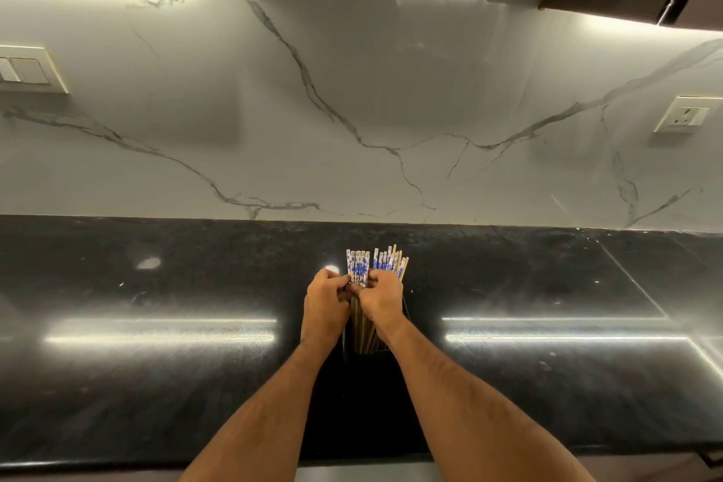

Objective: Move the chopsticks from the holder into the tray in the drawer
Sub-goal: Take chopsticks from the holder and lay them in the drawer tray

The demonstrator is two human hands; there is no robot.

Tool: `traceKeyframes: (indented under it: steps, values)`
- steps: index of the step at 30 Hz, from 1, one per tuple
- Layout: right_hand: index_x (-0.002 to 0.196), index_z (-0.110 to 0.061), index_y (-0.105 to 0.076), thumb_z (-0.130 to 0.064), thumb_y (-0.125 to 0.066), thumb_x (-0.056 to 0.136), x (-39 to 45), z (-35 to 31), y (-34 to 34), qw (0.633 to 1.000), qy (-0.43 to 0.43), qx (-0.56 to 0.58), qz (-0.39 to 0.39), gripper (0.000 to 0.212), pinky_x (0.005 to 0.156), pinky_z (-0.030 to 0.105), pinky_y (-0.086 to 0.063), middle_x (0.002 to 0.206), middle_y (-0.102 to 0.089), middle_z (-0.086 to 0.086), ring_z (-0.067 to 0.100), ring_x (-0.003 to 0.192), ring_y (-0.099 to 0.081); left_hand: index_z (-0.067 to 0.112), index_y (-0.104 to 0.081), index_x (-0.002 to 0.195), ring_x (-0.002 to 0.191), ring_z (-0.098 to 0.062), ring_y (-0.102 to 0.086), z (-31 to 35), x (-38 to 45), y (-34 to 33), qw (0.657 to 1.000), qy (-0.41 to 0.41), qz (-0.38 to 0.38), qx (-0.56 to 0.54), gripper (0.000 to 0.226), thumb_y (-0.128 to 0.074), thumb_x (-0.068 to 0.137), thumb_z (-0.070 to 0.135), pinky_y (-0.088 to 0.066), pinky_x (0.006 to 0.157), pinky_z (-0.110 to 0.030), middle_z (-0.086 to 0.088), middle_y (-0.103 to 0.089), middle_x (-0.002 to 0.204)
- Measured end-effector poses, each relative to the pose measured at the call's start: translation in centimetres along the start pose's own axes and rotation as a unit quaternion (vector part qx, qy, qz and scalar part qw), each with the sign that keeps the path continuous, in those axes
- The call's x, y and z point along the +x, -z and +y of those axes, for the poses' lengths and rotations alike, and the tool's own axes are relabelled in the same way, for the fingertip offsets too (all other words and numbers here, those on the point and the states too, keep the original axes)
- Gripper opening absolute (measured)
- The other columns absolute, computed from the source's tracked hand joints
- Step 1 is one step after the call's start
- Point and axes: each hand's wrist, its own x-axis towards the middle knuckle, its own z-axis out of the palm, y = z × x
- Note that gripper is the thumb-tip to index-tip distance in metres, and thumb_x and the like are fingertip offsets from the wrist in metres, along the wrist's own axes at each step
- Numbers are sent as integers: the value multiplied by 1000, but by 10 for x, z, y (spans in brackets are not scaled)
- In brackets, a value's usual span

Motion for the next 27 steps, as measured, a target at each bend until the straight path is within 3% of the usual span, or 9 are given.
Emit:
traceKeyframes:
  steps: [7, 11, 15, 17, 20, 22, 24, 27]
  values:
    - [88, -12, -73, -11, -81, 82, -10, -9, 8, 998, 27, 21, 57, 10, 72, 30, -61, 80, -71, -2, 10, 76, -70, 7, -73, 107, 82, -7, -62, 8, -1, 5, 999, 1, 20, -47, 16, -67, 93, 4, -49, 71, -13, -1, -66, 98]
    - [102, -12, -76, -10, -81, 82, -11, -32, 28, 990, 76, 74, 90, 20, 60, 10, -53, 79, -72, -10, -4, 66, -69, 9, -70, 115, 89, -3, -67, 23, 3, 16, 985, 36, 23, -167, 20, -62, 97, 9, -54, 81, -19, 0, -72, 103]
    - [99, -11, -76, -8, -79, 83, -13, -60, 60, 978, 107, 150, 99, 16, 61, 15, -58, 82, -78, 0, 2, 67, -74, 12, -71, 113, 86, -1, -69, 48, 12, 33, 964, 31, -87, -251, 19, -57, 101, 15, -55, 80, -21, 4, -74, 98]
    - [100, -9, -75, -6, -78, 85, -18, -73, 77, 971, 116, 193, 82, 16, 62, 21, -61, 81, -78, 2, 7, 68, -76, 9, -72, 106, 78, -12, -69, 66, 13, 42, 946, 25, -156, -282, 20, -53, 103, 13, -55, 76, -29, 0, -74, 87]
    - [105, -6, -72, -5, -75, 86, -30, -84, 99, 967, 128, 212, 52, 19, 66, 30, -64, 86, -78, 7, 12, 72, -77, 3, -71, 102, 86, -27, -74, 87, 9, 53, 915, 25, -214, -341, 22, -50, 103, 8, -60, 85, -37, -13, -76, 91]
    - [119, -4, -65, -1, -73, 87, -39, -86, 113, 964, 153, 218, 21, 33, 68, 34, -64, 92, -77, 12, 18, 75, -78, -1, -70, 106, 88, -29, -75, 96, 3, 56, 907, 40, -223, -356, 21, -50, 103, 6, -60, 87, -41, -16, -76, 92]
    - [142, -15, -47, 4, -71, 87, -46, -85, 127, 959, 193, 206, -10, 63, 73, 36, -64, 103, -74, 14, 22, 82, -77, -1, -68, 110, 89, -30, -75, 101, -5, 57, 903, 51, -232, -357, 20, -51, 102, 6, -60, 88, -44, -16, -76, 93]
    - [155, -22, -29, 10, -75, 81, -54, -82, 143, 954, 256, 155, -18, 93, 78, 30, -63, 120, -65, 17, 21, 96, -74, 0, -67, 112, 92, -28, -75, 109, -17, 57, 901, 58, -253, -349, 20, -51, 102, 6, -60, 87, -40, -15, -77, 94]
